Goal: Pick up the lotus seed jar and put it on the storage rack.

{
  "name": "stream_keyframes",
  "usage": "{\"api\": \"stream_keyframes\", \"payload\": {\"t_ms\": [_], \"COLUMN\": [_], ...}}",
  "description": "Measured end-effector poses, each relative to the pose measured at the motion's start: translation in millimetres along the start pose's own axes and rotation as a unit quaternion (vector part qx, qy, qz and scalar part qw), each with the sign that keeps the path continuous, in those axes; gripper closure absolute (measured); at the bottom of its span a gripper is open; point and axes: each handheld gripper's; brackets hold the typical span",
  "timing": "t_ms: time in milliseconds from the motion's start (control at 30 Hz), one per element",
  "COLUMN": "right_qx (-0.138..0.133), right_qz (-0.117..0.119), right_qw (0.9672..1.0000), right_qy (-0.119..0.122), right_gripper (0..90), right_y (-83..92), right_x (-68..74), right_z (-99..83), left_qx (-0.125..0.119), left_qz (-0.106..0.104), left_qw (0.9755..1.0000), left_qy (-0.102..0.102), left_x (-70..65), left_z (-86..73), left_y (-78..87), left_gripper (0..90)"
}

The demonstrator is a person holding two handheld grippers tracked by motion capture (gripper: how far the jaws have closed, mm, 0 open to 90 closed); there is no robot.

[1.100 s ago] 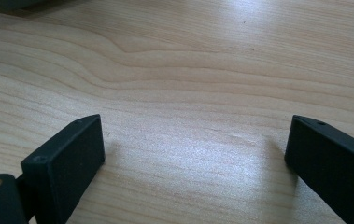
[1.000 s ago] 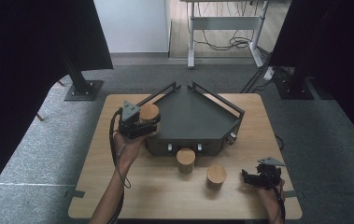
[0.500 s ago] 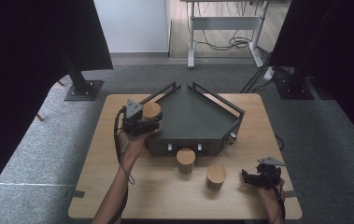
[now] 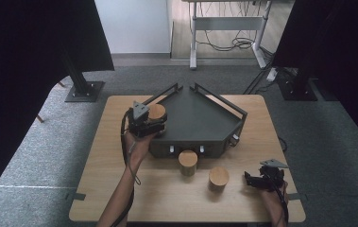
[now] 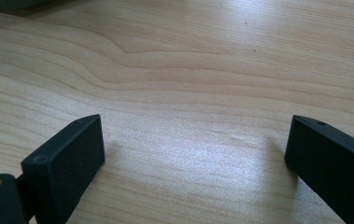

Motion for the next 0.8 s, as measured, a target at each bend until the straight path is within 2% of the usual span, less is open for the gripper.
{"api": "stream_keyframes", "payload": {"t_ms": [600, 800], "right_qx": [0.000, 0.000], "right_qz": [0.001, 0.001], "right_qw": [1.0000, 1.0000], "right_qy": [0.000, 0.000], "right_gripper": [4.2, 4.1], "right_y": [-0.1, -0.1], "right_x": [-0.1, -0.1], "right_z": [0.1, 0.1], "left_qx": [0.003, 0.009], "left_qz": [0.007, 0.014], "left_qw": [1.0000, 0.9998], "left_qy": [0.002, -0.008], "left_x": [-1.9, -5.2], "left_z": [-10.2, -9.1], "left_y": [-9.0, -10.3], "left_gripper": [24.2, 24.1]}}
Point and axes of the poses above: each handheld gripper's, and its own axes: y roughly backward along the jaws, z roughly out of its top, x roughly to its left, and after that the axes turned 6 degrees about -z, right-handed
